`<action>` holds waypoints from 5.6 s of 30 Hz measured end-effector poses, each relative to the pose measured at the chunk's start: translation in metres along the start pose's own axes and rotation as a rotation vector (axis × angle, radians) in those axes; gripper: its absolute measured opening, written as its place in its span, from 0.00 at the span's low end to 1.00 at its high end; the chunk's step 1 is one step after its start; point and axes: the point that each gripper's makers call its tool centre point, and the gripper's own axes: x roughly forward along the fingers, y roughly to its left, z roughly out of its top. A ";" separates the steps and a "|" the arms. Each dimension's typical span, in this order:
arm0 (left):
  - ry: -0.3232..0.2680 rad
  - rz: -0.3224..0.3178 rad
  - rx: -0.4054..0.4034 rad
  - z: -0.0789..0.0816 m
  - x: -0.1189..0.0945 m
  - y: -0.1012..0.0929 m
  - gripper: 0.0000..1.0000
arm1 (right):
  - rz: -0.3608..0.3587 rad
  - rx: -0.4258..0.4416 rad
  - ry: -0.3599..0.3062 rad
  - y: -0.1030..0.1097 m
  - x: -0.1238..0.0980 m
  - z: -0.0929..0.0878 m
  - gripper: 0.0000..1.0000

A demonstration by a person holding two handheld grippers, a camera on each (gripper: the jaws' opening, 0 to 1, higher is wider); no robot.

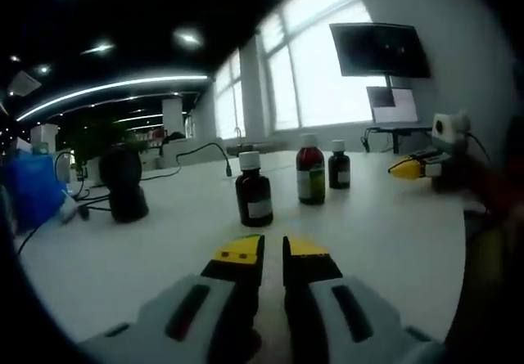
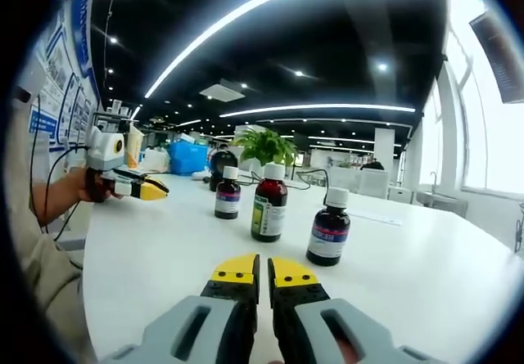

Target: Rotate the medicine bottle to make it face forward pick up the medicine bottle inspect the drug traceability code place the medicine on the table

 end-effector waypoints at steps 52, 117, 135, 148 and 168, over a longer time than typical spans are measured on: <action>-0.024 -0.014 -0.005 0.004 -0.002 -0.001 0.09 | 0.002 0.004 -0.009 0.002 -0.001 0.003 0.00; -0.021 -0.015 0.008 0.005 -0.003 -0.003 0.11 | 0.162 -0.186 -0.036 0.028 0.101 0.173 0.12; -0.020 -0.016 0.013 0.004 -0.002 -0.002 0.11 | 0.245 -0.253 0.026 0.047 0.122 0.189 0.11; -0.025 -0.020 0.023 0.004 -0.002 -0.002 0.11 | 0.357 -0.270 0.184 0.066 0.166 0.172 0.13; -0.031 -0.021 0.026 0.004 -0.002 -0.003 0.11 | 0.414 -0.293 0.366 0.074 0.202 0.107 0.15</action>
